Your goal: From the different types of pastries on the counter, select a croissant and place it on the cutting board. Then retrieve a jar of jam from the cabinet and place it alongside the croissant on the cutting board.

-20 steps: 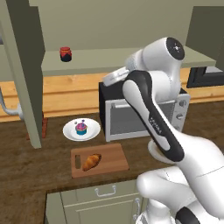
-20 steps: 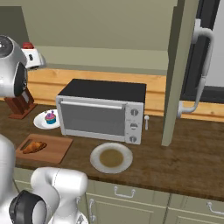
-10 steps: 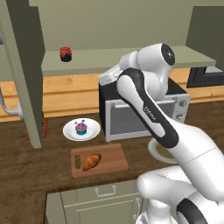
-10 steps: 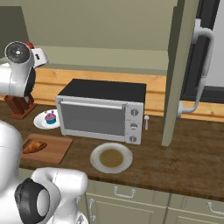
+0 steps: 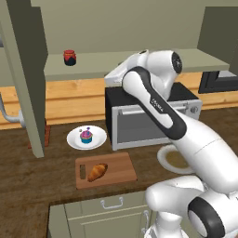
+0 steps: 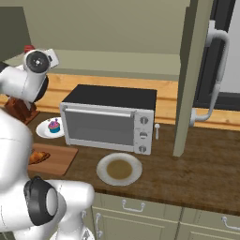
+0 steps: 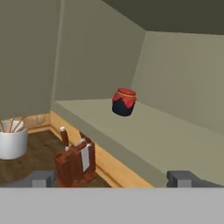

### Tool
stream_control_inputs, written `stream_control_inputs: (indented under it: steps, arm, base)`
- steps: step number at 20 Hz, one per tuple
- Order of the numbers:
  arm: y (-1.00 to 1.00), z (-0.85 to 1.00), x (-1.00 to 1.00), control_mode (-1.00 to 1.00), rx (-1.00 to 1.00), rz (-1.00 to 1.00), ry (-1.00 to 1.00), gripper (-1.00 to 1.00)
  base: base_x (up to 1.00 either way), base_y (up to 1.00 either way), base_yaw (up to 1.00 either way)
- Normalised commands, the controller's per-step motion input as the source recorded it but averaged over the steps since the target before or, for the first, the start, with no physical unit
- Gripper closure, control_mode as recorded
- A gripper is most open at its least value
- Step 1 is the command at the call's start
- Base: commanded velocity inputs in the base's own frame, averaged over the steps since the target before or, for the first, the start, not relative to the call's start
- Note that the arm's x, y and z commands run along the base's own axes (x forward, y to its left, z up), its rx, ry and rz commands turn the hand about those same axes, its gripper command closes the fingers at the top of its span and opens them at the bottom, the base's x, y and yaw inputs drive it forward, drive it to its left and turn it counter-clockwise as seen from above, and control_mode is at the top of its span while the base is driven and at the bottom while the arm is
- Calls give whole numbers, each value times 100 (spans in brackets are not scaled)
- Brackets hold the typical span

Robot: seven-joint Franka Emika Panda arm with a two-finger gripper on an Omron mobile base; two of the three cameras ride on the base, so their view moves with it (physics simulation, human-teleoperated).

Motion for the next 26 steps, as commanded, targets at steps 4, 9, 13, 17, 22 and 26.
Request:
stream_control_inputs:
  steps: [4,9,13,17,22,26]
  arm:
    - [-14,1,21,-100,6,0,8,-100]
    - [0,14,29,-100,16,-16,15,-100]
    - [0,44,34,-100,9,-13,2,-100]
    - [4,22,41,-100,0,-8,0,-100]
    - [16,0,53,-100,0,-2,0,-100]
    - [29,0,50,-100,0,0,0,-100]
  base:
    - [0,0,0]
    - [0,0,0]
    - [0,0,0]
    - [0,0,0]
    - [0,0,0]
    - [0,0,0]
